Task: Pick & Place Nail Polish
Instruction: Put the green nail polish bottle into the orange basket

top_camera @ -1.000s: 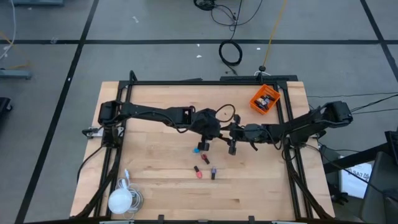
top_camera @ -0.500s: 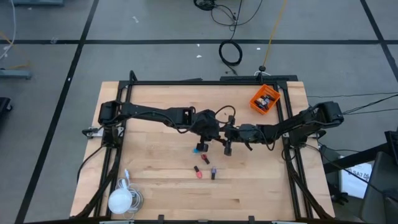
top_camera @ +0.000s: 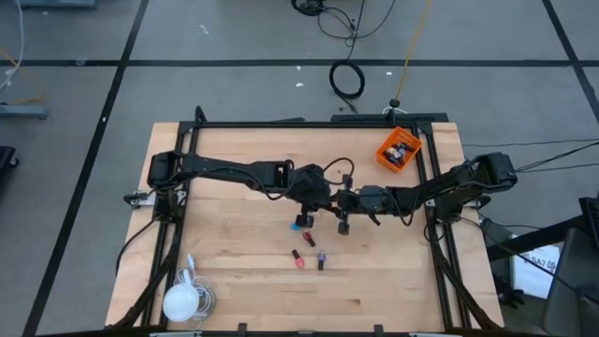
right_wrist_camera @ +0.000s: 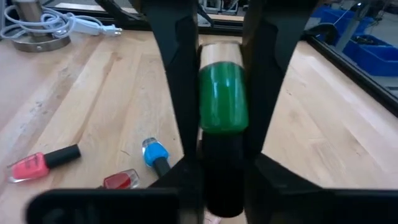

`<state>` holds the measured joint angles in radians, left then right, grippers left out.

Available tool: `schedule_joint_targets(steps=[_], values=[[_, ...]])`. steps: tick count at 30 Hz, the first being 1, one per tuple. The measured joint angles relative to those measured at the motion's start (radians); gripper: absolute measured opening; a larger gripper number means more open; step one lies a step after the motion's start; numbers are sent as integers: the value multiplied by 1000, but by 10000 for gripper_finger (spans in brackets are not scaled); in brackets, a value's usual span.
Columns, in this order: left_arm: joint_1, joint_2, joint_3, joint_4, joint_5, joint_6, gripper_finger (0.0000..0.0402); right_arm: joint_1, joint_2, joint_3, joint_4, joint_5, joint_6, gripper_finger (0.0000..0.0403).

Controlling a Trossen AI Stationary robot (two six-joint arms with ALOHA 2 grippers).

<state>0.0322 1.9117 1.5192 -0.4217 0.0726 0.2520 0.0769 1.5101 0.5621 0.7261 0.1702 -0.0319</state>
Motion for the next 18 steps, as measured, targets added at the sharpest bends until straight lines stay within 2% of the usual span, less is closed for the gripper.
schedule_joint_targets(steps=[1,9,18], values=[[0,-1,0,0,3,1,54,1,0,0,1,-8,-12,40],[-1,-1,-2,12,4,0,60,2,-1,0,-13,-7,-29,41],[0,1,-2,60,-19,-147,190,3,-2,2,-13,-16,-40,41]])
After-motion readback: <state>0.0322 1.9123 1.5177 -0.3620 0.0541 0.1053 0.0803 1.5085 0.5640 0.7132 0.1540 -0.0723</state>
